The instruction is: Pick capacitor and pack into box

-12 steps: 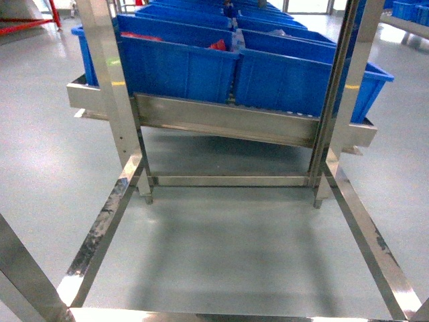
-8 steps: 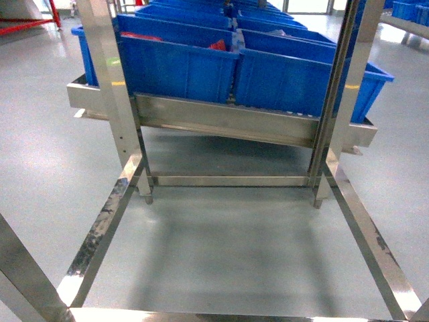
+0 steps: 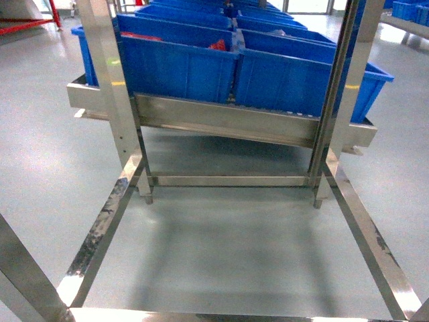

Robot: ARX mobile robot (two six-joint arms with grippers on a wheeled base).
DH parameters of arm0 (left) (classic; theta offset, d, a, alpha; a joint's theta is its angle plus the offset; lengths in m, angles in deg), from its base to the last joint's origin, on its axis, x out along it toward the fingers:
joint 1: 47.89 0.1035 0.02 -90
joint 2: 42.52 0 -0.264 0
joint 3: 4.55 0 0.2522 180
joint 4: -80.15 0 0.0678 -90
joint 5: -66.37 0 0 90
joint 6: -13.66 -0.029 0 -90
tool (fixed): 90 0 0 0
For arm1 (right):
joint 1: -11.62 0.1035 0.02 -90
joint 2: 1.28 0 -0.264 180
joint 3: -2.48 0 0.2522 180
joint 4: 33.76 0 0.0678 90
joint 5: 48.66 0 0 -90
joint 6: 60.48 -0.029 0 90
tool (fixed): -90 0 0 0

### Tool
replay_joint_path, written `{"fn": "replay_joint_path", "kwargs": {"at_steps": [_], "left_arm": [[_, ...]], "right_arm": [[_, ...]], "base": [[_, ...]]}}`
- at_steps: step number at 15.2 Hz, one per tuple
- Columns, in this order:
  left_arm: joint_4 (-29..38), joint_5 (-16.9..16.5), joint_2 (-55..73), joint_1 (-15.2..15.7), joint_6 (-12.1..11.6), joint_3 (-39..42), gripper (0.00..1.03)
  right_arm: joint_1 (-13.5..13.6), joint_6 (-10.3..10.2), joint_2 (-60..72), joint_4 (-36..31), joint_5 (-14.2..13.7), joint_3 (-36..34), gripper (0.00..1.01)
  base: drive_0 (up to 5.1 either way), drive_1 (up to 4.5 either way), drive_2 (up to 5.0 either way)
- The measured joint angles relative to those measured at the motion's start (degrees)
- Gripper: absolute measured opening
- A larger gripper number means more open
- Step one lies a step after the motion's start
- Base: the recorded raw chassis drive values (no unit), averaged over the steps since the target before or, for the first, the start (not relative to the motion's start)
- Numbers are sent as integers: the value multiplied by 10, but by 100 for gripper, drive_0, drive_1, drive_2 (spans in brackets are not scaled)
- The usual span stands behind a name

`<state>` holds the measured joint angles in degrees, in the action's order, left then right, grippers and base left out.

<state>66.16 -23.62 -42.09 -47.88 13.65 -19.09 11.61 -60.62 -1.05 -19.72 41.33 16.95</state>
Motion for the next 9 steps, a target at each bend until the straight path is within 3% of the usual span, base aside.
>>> {"fn": "replay_joint_path", "kwargs": {"at_steps": [9], "left_arm": [[0, 0, 0, 0, 0, 0, 98]], "right_arm": [[0, 0, 0, 0, 0, 0, 98]], "base": [[0, 0, 0]]}}
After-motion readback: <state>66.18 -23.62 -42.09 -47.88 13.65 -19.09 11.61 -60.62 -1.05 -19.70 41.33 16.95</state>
